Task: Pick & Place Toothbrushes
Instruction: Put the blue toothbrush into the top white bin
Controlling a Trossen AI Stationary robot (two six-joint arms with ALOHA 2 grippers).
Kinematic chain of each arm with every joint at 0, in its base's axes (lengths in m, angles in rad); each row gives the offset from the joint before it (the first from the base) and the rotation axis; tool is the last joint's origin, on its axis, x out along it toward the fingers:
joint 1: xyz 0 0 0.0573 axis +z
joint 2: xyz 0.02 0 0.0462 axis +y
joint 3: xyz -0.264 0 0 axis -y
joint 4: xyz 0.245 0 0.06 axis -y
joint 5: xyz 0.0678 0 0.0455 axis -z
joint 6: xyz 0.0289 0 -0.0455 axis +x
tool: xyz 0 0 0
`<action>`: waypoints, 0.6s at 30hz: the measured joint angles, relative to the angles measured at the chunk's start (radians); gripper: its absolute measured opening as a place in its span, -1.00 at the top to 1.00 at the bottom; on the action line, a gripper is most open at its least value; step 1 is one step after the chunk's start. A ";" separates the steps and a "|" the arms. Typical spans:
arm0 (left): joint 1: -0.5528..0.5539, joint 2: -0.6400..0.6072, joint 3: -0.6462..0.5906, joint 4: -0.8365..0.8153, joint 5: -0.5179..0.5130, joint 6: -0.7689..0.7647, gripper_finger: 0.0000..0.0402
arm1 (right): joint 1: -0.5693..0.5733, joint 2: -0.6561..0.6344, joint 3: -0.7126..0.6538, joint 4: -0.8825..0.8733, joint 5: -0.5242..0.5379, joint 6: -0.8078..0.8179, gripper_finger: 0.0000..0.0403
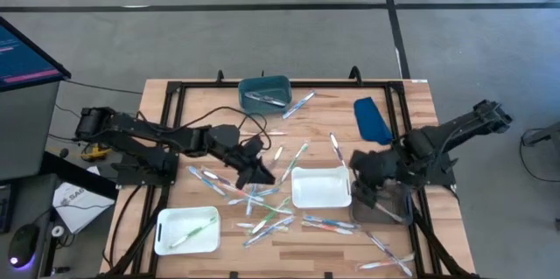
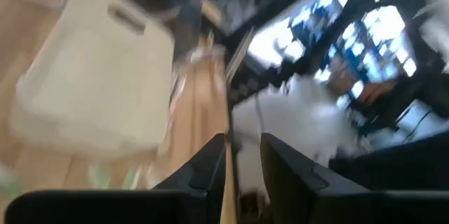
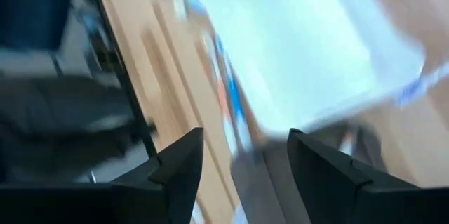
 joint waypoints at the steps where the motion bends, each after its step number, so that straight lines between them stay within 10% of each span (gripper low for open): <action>1: 0.000 -0.011 0.000 -0.043 0.017 0.015 0.61 | -0.023 0.000 0.009 0.024 0.003 -0.012 0.01; 18: 0.003 -0.175 -0.006 -0.741 -0.109 0.550 0.65 | -0.321 0.009 0.038 0.564 0.019 -0.037 0.04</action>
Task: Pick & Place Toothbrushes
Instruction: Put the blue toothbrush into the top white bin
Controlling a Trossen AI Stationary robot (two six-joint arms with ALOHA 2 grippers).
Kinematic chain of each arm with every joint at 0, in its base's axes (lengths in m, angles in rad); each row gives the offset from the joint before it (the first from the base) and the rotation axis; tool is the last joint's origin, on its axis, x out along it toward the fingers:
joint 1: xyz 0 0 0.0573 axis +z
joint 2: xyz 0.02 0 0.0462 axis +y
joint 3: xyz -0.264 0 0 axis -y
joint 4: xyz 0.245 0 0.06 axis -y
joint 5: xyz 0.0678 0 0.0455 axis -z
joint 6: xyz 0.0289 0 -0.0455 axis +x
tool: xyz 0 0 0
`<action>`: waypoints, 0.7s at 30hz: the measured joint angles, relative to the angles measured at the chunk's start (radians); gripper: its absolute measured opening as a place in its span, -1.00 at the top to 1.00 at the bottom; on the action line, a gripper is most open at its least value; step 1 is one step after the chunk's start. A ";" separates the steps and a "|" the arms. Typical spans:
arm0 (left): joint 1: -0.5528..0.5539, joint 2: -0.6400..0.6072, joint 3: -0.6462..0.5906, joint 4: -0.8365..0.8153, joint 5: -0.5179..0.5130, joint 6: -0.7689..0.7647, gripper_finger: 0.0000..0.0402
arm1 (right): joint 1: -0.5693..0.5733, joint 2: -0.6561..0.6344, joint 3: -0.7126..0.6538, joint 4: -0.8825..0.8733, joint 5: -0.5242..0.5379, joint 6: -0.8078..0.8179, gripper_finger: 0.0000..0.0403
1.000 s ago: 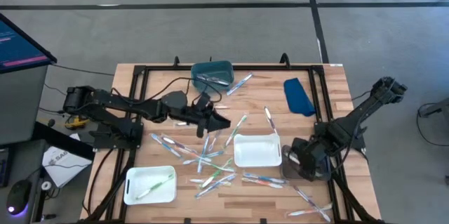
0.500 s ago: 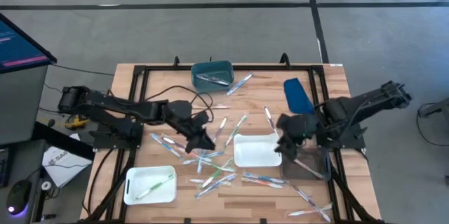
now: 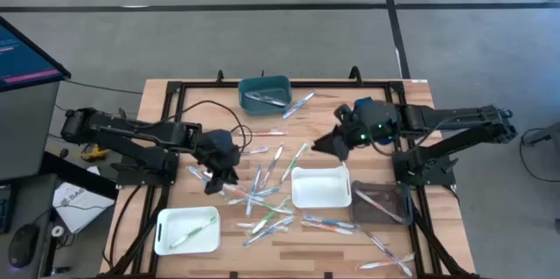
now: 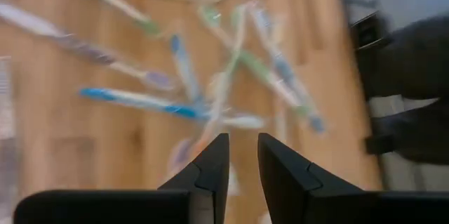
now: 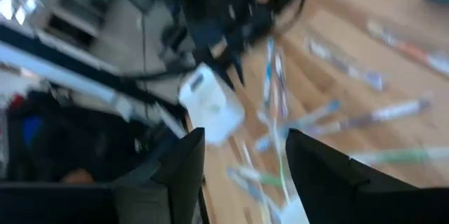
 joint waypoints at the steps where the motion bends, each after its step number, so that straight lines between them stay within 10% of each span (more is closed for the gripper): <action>1: 0.001 0.000 -0.008 -0.006 -0.016 0.009 0.65 | -0.006 0.004 0.000 0.023 0.015 0.008 0.04; 21: 0.002 0.002 -0.149 0.035 -0.043 -0.078 0.67 | -0.039 0.195 -0.001 0.267 0.053 -0.004 0.09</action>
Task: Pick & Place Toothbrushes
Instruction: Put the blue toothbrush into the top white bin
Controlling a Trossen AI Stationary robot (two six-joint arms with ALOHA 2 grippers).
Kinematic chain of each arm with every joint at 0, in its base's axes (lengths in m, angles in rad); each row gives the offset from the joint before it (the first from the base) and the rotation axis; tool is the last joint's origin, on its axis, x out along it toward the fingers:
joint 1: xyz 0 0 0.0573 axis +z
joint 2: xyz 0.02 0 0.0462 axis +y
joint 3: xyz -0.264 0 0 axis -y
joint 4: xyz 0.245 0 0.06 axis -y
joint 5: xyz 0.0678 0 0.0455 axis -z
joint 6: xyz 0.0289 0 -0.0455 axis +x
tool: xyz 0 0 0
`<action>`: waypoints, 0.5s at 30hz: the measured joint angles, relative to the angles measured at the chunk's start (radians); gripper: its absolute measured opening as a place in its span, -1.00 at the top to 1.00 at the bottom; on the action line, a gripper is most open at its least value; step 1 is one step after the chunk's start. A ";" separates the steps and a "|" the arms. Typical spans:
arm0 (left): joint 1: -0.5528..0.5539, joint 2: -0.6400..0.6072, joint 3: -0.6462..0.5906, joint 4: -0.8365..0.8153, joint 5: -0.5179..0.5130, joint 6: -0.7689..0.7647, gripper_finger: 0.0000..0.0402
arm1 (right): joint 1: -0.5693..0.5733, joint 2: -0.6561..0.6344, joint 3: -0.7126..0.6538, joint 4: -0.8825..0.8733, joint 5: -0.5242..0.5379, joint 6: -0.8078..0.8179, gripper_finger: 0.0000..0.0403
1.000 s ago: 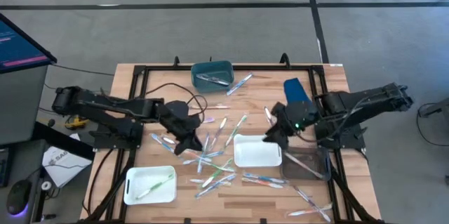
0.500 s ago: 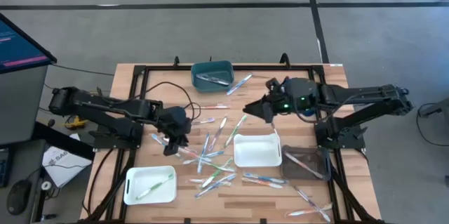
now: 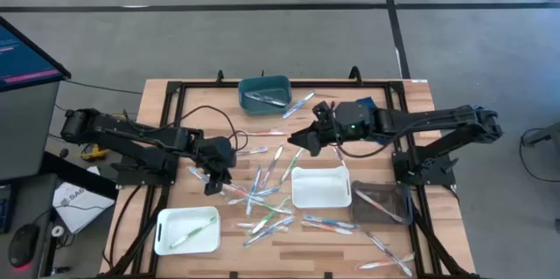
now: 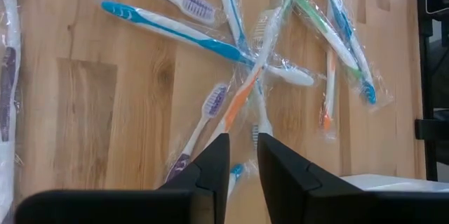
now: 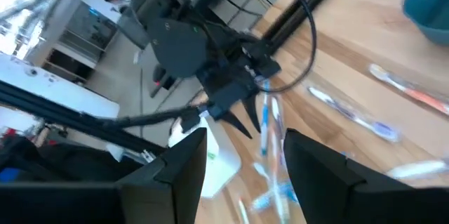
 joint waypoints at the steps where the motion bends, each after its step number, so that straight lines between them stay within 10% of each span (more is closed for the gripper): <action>1: 0.000 0.000 0.000 0.000 -0.001 0.000 0.67 | 0.000 0.004 0.000 0.007 -0.005 0.002 0.09; 15: 0.000 0.000 0.000 0.004 -0.049 0.003 0.70 | 0.017 0.068 0.000 0.128 -0.020 0.053 0.11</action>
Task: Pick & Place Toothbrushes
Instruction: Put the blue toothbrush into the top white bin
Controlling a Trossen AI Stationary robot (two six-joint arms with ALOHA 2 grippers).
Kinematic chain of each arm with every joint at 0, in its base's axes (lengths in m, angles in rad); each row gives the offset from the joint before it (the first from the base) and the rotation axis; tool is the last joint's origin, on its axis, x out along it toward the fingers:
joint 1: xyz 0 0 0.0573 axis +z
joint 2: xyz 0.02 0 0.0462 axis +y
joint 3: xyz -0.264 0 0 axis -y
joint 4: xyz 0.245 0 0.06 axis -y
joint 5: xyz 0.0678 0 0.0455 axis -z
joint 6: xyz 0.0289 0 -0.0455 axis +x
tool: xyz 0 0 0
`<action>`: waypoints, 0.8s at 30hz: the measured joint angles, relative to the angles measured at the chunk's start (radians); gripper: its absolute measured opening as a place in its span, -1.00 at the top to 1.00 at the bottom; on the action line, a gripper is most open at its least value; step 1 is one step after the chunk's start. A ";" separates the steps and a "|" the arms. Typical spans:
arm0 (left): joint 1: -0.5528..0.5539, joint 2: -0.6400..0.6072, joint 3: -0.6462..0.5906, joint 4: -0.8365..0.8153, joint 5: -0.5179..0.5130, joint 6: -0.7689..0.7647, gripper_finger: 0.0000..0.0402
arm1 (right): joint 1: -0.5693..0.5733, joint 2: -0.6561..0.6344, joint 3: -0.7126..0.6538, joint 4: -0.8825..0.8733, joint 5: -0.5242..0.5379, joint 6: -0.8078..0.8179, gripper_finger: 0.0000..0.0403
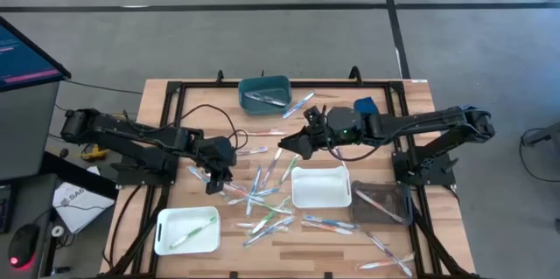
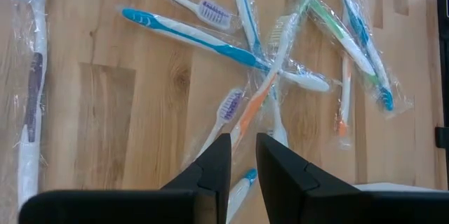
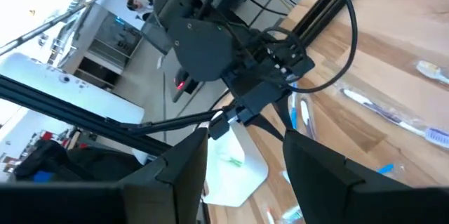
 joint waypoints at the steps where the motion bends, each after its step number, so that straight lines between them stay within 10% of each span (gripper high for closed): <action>1: 0.000 0.000 0.000 0.000 0.000 0.000 0.70 | -0.001 0.000 0.000 0.001 0.000 0.000 0.11; 24: 0.000 0.000 0.000 0.005 0.000 -0.003 0.71 | -0.003 0.000 0.000 0.028 0.000 -0.003 0.12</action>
